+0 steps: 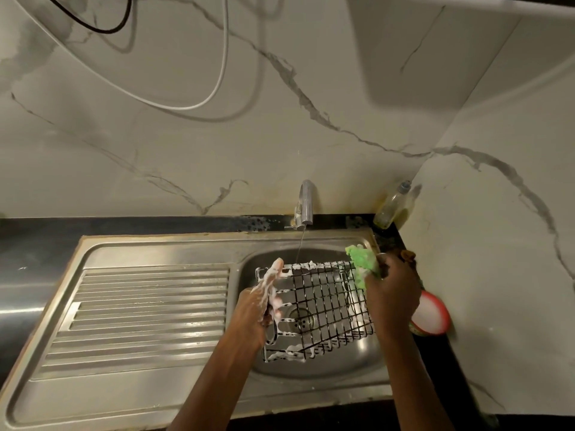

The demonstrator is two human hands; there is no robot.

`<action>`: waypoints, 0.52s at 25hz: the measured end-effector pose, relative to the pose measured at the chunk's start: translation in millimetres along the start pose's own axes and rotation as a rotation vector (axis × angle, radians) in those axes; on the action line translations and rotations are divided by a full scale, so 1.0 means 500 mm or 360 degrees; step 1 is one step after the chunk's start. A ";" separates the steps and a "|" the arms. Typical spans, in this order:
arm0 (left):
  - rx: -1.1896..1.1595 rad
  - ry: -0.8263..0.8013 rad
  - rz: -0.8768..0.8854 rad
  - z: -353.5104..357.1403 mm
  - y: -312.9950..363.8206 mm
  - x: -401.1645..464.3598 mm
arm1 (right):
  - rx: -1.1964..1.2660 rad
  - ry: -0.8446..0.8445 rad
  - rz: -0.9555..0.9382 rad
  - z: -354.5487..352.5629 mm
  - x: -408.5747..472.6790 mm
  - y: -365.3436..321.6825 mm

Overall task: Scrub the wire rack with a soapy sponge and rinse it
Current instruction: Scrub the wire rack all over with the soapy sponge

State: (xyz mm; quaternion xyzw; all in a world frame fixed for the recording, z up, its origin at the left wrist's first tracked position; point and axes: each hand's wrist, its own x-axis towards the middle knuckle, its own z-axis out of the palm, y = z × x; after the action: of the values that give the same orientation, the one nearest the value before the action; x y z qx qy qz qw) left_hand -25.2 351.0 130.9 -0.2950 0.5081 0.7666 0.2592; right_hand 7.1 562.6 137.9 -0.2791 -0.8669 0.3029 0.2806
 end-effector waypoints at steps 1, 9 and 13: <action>0.0036 0.0016 0.0012 0.004 -0.003 0.004 | -0.0115 0.0079 -0.0127 0.010 -0.014 -0.014; -0.0037 -0.0044 0.0213 0.004 -0.023 0.008 | -0.0071 -0.0148 -0.1166 0.041 -0.131 -0.025; 0.0015 0.0109 0.0198 0.005 -0.016 0.002 | -0.0150 -0.0057 -0.0579 0.038 -0.063 0.014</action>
State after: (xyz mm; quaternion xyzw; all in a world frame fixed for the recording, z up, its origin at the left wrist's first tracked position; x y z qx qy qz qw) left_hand -21.0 355.9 125.8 -0.2878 0.5375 0.7683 0.1950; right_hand 18.4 539.7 110.8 -0.1251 -0.9212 0.2113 0.3019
